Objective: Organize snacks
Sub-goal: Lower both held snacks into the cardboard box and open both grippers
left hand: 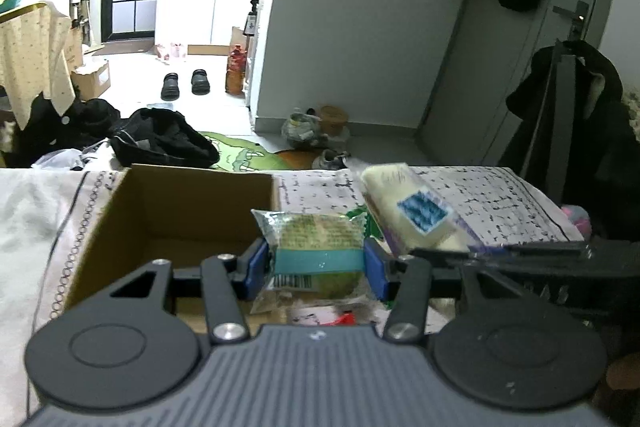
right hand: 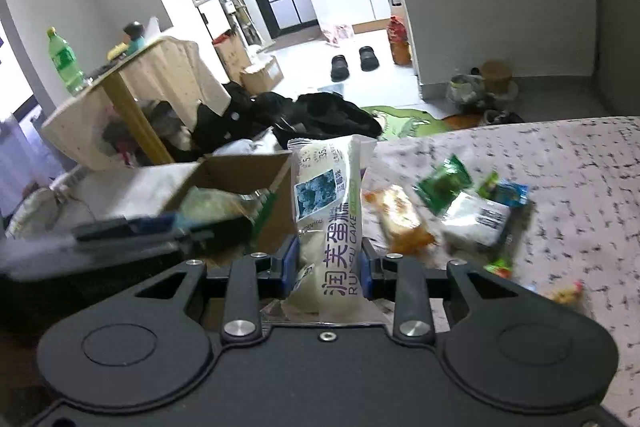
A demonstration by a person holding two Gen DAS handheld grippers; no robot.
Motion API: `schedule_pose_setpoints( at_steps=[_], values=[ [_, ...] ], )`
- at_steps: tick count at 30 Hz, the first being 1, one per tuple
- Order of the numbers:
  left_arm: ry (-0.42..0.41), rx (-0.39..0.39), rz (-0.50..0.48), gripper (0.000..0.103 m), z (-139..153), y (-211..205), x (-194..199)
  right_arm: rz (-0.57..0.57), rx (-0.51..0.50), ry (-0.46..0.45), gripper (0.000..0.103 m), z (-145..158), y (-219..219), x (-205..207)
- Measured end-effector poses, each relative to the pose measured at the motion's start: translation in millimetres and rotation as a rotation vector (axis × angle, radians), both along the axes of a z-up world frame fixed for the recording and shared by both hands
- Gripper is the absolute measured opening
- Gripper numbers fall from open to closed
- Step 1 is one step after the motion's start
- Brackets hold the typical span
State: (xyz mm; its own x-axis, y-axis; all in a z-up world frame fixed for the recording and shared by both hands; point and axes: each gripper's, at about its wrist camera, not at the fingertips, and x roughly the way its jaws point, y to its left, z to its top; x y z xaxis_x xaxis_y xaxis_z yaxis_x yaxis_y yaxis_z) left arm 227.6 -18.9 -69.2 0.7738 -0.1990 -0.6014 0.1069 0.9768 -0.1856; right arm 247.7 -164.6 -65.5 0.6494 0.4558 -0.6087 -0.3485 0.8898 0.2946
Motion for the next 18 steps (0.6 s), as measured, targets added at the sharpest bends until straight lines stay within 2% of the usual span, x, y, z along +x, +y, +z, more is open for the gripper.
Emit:
schedule_pose_setpoints(
  at_steps=[9, 18],
  values=[
    [0.009, -0.003, 0.059, 0.050, 1, 27, 6, 0.009, 0.026, 0.007, 0.030, 4, 28, 9],
    [0.029, -0.010, 0.111, 0.050, -8, 61, 25, -0.030, 0.058, 0.062, 0.030, -2, 46, 20]
  ],
)
